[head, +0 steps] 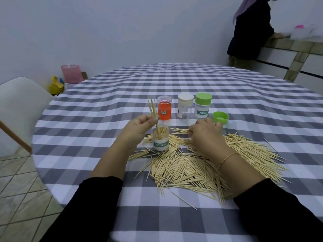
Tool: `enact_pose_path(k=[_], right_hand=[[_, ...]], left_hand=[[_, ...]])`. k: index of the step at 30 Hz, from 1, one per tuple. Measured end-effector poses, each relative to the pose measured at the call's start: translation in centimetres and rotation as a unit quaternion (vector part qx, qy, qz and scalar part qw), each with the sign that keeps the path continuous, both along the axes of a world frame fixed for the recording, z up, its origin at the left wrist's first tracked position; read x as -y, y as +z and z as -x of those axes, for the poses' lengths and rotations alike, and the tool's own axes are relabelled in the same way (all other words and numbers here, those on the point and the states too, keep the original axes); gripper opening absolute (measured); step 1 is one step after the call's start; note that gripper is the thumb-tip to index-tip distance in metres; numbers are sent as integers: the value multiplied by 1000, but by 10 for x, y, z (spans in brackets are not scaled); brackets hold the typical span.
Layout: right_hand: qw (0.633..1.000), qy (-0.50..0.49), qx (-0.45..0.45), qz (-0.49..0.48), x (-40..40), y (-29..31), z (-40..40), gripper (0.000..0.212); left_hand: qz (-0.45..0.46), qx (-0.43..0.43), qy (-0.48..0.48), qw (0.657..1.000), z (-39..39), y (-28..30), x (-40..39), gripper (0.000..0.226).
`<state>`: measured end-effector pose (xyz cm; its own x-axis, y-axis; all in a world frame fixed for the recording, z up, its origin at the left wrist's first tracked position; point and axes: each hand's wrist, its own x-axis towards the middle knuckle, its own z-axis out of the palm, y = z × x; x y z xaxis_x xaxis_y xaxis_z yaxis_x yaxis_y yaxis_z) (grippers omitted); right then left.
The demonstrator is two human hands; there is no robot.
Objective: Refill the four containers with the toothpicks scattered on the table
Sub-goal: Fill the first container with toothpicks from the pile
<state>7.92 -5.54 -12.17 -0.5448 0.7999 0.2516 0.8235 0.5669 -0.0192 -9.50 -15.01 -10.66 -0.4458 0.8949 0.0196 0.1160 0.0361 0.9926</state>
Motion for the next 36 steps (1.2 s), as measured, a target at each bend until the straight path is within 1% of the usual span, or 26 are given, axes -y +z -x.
enact_pose_path(k=[3,6,8,12,16,18,21,23,27,31,36], right_hand=[[992,-13,-80,95,-2,7,2,26],[966,-13,-166,200,-2,11,8,20],[949,2,-200,244,0,15,11,17],[904,28,-291,312,7,24,11,18],[866,29,-365,340,15,30,13,16],[842,24,-411,348,18,32,15,19],[815,15,-459,353,19,34,20,23],[803,17,-478,355,19,37,24,25],[778,46,-518,352,16,44,33,20],[748,66,-553,361,17,51,41,21],[723,85,-571,381,20,50,46,22]], left_hand=[[28,-15,-25,999,1,-5,0,7],[44,-27,-42,998,2,-5,1,6],[45,-27,-45,998,4,-5,1,8],[30,-23,-48,998,4,-4,2,11],[3,-18,-40,999,1,-6,3,10],[-4,-22,-37,999,1,-8,3,11],[-15,-18,-33,999,0,-9,4,11],[-16,-18,-30,999,0,-11,5,14],[-18,-44,-15,999,-1,-12,4,22],[-29,-26,-20,999,-1,-14,4,21],[-41,-27,-20,999,-2,-11,5,19]])
